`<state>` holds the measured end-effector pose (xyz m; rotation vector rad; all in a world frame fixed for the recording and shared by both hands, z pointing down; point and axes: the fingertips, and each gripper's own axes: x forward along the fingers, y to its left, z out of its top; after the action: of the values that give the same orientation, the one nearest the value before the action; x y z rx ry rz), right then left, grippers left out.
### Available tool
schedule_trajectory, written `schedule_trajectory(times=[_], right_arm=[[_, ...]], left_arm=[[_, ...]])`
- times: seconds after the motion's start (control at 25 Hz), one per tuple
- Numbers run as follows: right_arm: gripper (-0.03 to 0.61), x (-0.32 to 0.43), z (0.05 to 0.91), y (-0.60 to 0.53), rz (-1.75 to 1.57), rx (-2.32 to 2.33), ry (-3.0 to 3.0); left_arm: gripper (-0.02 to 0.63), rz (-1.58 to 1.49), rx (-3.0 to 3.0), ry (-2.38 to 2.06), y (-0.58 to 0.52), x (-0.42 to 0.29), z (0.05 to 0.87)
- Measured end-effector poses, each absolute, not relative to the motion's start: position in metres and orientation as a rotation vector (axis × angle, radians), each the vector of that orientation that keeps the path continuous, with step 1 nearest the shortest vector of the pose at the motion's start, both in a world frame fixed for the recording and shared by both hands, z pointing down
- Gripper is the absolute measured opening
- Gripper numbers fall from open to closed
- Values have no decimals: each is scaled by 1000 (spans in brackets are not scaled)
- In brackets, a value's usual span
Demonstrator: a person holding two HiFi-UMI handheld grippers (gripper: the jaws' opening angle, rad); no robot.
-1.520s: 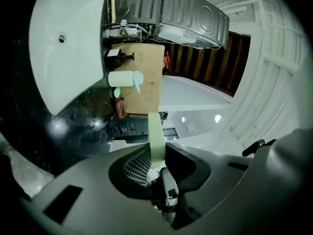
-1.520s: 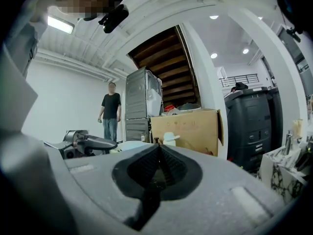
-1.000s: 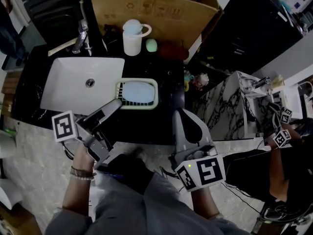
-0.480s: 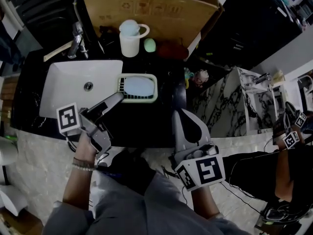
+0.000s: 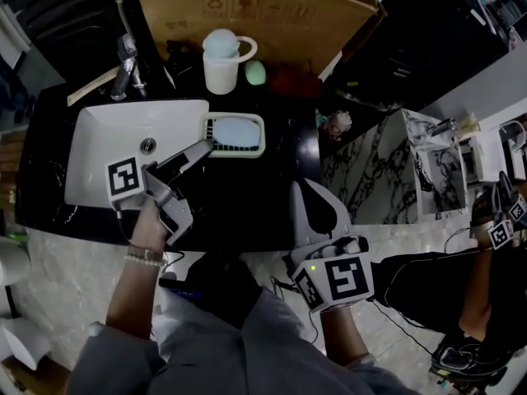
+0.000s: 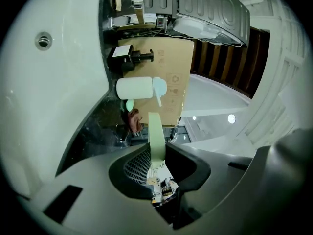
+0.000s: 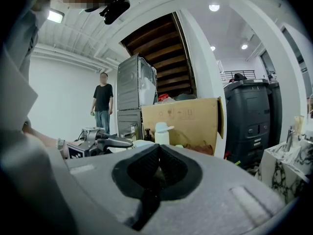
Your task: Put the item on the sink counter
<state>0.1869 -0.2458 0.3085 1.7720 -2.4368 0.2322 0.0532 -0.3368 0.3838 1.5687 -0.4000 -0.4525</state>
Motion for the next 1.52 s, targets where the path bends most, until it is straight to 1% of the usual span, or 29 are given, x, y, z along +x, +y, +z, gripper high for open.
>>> schedule_trajectory(times=[0.48,1.28,1.52], right_arm=[[-3,180,346,-269,273,1708,-2283],[-3,162,388,-316,-7,1542,-2160],[-2,153,398,-329,-126,1466,-2098]], left_arm=[[89,-370,1523,-441,-370,55,424],[89,-249,1474,-535,-387,57,474],[89,-251,1465,-536,-389,58,476]])
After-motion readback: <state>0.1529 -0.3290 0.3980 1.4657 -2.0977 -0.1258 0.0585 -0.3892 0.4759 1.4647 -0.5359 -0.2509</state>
